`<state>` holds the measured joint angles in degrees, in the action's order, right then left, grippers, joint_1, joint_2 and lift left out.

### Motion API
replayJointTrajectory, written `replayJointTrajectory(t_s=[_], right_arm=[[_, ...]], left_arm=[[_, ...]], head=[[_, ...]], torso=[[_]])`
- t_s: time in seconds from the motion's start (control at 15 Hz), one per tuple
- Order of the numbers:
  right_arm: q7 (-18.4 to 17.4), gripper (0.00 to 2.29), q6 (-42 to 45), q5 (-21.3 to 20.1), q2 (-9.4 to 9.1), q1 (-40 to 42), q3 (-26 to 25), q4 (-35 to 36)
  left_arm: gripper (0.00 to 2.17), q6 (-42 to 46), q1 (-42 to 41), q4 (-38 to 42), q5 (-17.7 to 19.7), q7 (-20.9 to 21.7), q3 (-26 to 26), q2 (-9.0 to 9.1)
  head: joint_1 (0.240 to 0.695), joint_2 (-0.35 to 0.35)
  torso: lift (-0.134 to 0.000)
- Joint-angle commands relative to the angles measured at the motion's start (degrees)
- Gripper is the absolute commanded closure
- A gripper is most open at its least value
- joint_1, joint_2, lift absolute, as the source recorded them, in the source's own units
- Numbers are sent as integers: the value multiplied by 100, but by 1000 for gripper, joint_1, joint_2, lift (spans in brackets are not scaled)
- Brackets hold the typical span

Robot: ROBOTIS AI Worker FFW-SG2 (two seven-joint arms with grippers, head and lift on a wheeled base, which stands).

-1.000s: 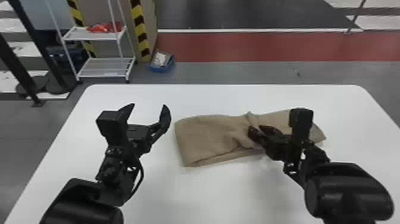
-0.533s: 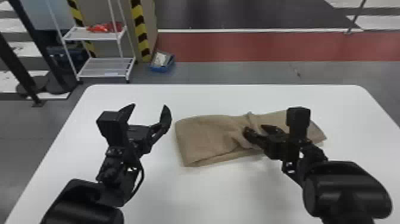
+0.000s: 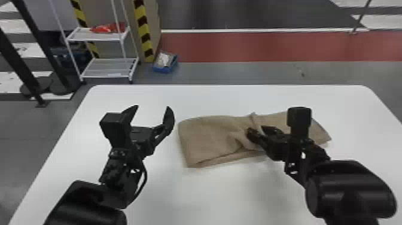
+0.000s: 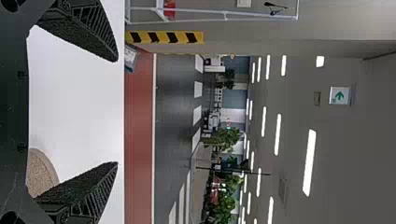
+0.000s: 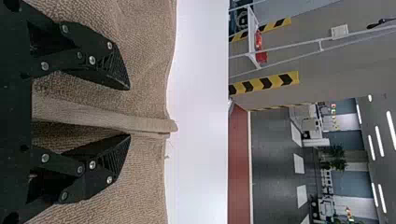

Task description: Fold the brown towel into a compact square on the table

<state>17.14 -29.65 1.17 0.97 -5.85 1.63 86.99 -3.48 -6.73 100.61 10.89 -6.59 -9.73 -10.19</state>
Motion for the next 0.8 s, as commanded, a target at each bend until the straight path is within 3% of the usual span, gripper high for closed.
replayJointTrajectory(t_s=[0.0,0.47,0.6,0.73], right_arm=[[0,701,-72,6,0,5,-14,2],[0,704,-72,24,0,66,-23,151],[0,913,-125,24,0,66,-23,151],[0,917,-142,15,0,66,-23,151]], left_arm=[[87,0,-21,20,1,8,-2,0],[87,0,-48,38,1,35,-11,0],[87,-18,-65,64,1,35,-11,0],[87,0,-74,64,1,35,-11,0]], head=[[695,39],[695,35],[695,34],[695,34]], torso=[[-123],[-123],[-123],[-123]])
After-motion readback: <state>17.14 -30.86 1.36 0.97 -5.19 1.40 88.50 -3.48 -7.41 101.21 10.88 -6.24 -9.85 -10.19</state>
